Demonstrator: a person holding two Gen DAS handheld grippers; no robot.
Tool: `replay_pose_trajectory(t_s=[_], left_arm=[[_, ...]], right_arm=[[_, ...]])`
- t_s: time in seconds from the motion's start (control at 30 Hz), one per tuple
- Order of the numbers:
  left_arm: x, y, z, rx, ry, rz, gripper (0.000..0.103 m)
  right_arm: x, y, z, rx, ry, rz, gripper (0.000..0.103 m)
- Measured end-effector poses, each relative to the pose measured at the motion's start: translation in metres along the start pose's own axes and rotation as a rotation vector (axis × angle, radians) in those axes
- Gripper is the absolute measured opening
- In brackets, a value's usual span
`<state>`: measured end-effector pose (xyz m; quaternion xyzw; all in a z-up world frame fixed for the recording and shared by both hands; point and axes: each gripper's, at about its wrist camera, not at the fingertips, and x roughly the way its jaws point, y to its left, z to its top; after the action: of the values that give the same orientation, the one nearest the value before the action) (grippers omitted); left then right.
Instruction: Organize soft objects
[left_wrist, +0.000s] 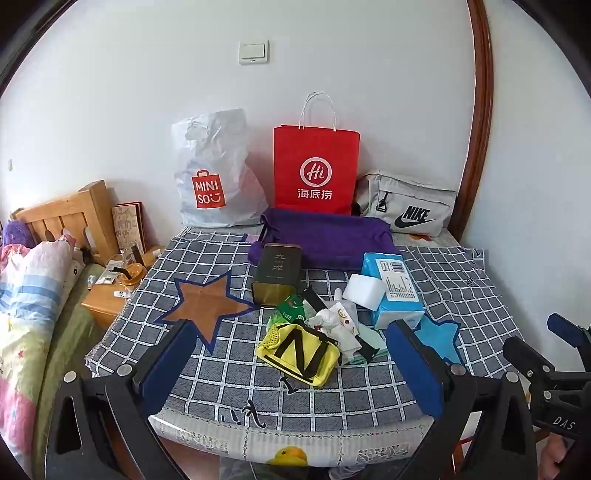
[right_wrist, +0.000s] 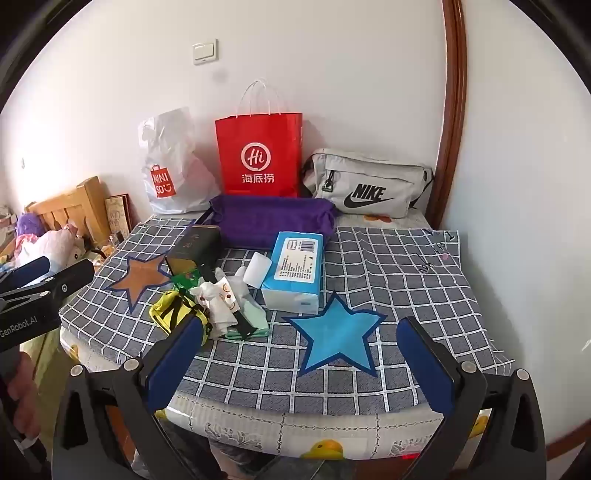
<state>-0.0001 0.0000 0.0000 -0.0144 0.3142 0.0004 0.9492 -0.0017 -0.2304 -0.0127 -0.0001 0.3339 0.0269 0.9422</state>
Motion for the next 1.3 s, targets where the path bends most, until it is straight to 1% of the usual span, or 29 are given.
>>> replay_pose_trajectory(t_s=[0.1,0.13,0.23,0.37,0.5,1.3], left_arm=[[0.0,-0.001,0.001,0.001,-0.001,-0.005,0.103],[-0.001,0.001,0.0,-0.011,-0.018,-0.016,0.103],[-0.001,0.0,-0.001,-0.007,-0.014,-0.017,0.103],[-0.01,-0.002,0.002,-0.009,-0.017,-0.016,0.103],[-0.009,-0.001,0.004,-0.003,-0.015,-0.016,0.103],[-0.008,-0.003,-0.001,-0.001,-0.013,-0.013,0.103]], right_arm=[[0.0,0.0,0.0,-0.004,0.005,-0.001,0.103],[0.0,0.0,0.0,-0.004,0.003,0.001,0.103],[0.001,0.003,0.0,0.001,0.003,0.003,0.103],[-0.001,0.002,0.0,0.003,0.002,0.008,0.103],[-0.005,0.0,0.0,0.009,-0.004,0.015,0.103],[-0.009,-0.001,-0.002,0.009,-0.01,0.018,0.103]])
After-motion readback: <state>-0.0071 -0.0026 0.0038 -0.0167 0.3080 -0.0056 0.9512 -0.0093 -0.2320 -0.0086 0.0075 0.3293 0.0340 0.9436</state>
